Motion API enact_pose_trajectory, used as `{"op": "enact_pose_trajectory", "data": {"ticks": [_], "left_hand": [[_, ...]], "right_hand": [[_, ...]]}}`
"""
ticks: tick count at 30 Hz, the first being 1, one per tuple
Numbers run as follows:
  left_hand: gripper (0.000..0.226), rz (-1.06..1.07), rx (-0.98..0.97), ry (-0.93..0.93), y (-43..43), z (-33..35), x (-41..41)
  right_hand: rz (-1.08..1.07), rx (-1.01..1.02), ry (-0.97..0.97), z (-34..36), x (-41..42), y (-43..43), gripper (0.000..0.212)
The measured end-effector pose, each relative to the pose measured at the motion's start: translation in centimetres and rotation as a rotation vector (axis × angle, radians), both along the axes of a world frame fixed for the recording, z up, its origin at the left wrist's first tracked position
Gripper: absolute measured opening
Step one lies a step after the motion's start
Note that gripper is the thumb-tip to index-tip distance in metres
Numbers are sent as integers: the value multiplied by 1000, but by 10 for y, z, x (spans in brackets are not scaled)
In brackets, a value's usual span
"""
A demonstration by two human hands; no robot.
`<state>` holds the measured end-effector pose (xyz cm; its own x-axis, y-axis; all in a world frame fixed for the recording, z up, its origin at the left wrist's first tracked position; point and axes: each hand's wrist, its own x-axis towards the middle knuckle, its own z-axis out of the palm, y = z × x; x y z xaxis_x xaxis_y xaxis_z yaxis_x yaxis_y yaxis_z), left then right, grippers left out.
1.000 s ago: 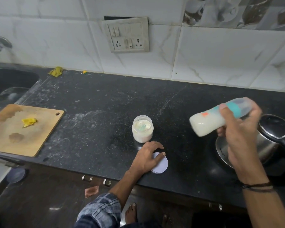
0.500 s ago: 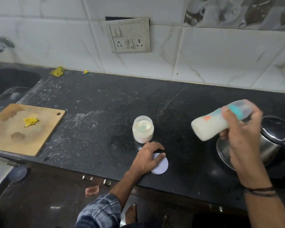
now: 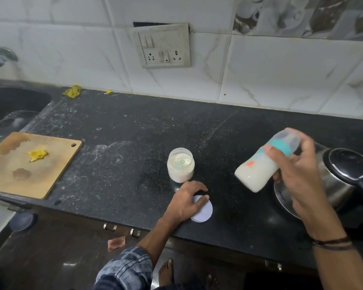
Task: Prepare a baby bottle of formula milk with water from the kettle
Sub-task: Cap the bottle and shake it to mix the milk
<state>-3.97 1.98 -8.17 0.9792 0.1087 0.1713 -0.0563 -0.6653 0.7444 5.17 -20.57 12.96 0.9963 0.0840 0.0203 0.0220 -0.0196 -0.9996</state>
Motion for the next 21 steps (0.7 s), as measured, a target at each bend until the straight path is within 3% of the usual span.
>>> {"op": "enact_pose_trajectory", "data": {"ticks": [3,8,12,17,21], "left_hand": [[24,6,-6,4,0,0,1],[25,5,-5,0,1,-2,1],[25,8,2,4,1,-2,2],[24,8,-2,3,1,-4,0],[24,11,4,13,1,-2,1]], "right_hand": [[-127,100,-36,2,4,-4,48],[56,-23,12,-2,1,-4,49],[-155,109,-48,3,6,-7,49],[61,-32,21,-3,4,-7,50],[-122,95,-27,0,6,-6,47]]}}
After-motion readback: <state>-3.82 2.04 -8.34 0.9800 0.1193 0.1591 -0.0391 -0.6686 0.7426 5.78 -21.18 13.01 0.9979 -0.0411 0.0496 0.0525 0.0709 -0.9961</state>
